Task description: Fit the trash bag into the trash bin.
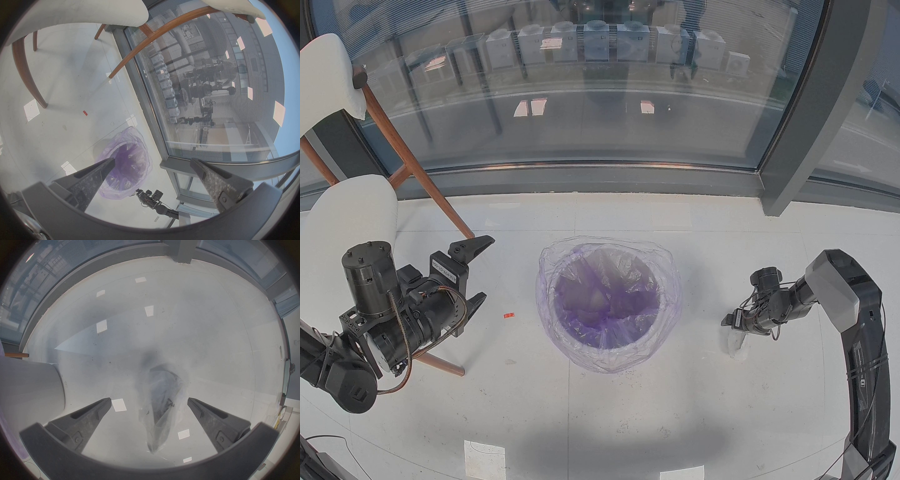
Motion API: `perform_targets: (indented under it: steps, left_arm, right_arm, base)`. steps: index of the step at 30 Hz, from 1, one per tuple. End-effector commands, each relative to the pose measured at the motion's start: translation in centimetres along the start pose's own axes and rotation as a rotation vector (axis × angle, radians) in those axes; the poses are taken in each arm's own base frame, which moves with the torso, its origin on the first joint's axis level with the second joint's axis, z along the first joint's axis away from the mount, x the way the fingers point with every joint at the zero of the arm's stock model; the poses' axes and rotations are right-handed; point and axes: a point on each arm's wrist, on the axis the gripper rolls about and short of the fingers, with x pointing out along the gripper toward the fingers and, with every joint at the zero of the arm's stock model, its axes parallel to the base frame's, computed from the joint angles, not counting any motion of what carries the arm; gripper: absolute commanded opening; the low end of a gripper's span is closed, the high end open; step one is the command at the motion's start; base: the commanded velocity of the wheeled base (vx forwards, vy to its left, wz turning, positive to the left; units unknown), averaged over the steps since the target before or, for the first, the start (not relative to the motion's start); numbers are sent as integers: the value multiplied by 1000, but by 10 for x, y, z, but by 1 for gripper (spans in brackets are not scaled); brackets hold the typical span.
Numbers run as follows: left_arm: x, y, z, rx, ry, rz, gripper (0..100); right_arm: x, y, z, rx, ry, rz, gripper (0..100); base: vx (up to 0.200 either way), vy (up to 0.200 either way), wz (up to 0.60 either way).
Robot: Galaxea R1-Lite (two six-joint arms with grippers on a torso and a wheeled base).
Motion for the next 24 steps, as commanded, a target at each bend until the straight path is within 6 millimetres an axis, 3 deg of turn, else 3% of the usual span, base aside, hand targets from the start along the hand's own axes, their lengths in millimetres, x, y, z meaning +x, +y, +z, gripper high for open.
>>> perform_targets:
  steps: [1, 5, 16, 24]
  left_arm:
    - [2, 3, 7, -15, -15, 5, 100]
    - [0, 3, 7, -8, -6, -17, 100]
    - [-1, 7, 4, 58, -9, 0, 100]
    - [-1, 7, 4, 55, -13, -2, 100]
  right_arm:
    - [11, -2, -2, 4, 3, -4, 100]
    - [13, -4, -1, 5, -3, -14, 100]
    - [14, -3, 0, 2, -9, -11, 100]
    - [39, 7, 21, 0, -126, 27, 100]
  base:
    - [0, 0, 0]
    - [-150, 0, 0]
    - [0, 0, 0]
    - [0, 0, 0]
